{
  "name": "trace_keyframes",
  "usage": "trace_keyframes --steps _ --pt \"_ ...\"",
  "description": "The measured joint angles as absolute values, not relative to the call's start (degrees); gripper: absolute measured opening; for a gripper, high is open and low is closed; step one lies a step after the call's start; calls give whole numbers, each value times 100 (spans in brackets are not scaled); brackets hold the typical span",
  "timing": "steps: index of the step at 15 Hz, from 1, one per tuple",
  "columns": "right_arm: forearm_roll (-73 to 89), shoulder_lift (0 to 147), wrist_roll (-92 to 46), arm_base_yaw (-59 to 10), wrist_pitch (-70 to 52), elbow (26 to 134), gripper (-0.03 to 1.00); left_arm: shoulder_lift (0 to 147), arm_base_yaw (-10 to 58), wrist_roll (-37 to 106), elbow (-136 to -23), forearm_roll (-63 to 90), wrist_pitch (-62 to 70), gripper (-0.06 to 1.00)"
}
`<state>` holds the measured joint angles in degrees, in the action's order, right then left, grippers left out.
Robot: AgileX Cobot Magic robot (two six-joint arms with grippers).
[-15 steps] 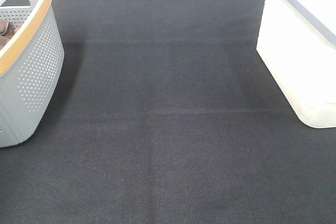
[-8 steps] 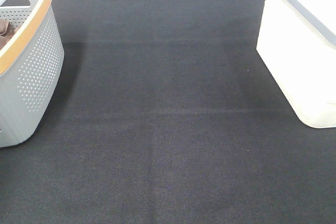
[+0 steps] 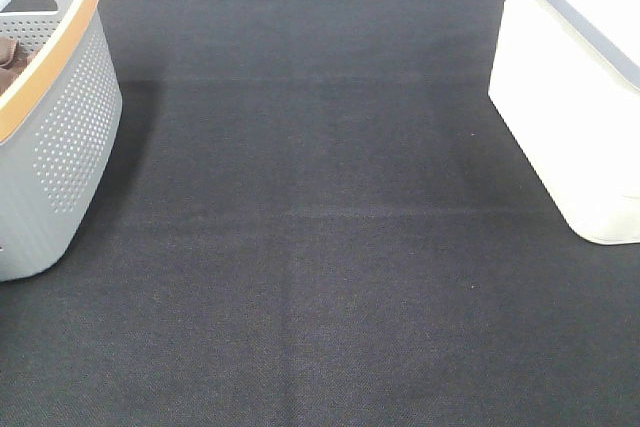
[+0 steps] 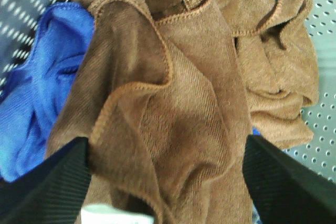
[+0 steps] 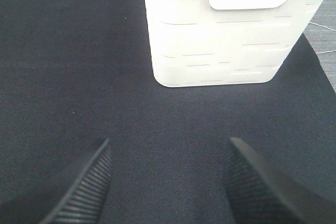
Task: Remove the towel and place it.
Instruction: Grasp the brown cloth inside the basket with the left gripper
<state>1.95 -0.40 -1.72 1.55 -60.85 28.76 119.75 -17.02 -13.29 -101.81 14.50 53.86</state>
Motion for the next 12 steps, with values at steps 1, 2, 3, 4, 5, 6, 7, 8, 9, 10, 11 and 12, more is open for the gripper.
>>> trace_keyframes --steps 1,2,3,4,5,6,7,8,9,10,11,12 --pt "195 -40 -172 155 -6085 2876 59 12009 -1702 -1329 -10181 1461 5380 75" --pt "195 -40 -172 155 -6085 2876 59 12049 -1702 -1329 -10181 1461 5374 75" --pt "195 -40 -172 155 -6085 2876 59 12072 -1702 -1329 -10181 1467 5374 75" --pt "195 -40 -172 155 -6085 2876 59 12095 -1702 -1329 -10187 1467 5374 73" --pt "195 -40 -172 155 -6085 2876 59 12152 -1702 -1329 -10187 1467 5403 70" --pt "195 -40 -172 155 -6085 2876 59 12187 -1702 -1329 -10187 1467 5420 67" --pt "195 -40 -172 155 -6085 2876 59 12187 -1702 -1329 -10187 1467 5420 67" --pt "195 -40 -172 155 -6085 2876 59 12193 -1702 -1329 -10187 1467 5426 63" --pt "195 -40 -172 155 -6085 2876 59 12193 -1702 -1329 -10187 1467 5426 58" --pt "195 -40 -172 155 -6085 2876 59 12193 -1702 -1329 -10187 1467 5426 51" --pt "195 -40 -172 155 -6085 2876 59 12193 -1702 -1312 -10187 1467 5437 41" --pt "195 -40 -172 155 -6085 2876 59 12193 -1702 -1220 -10187 1467 5495 32"
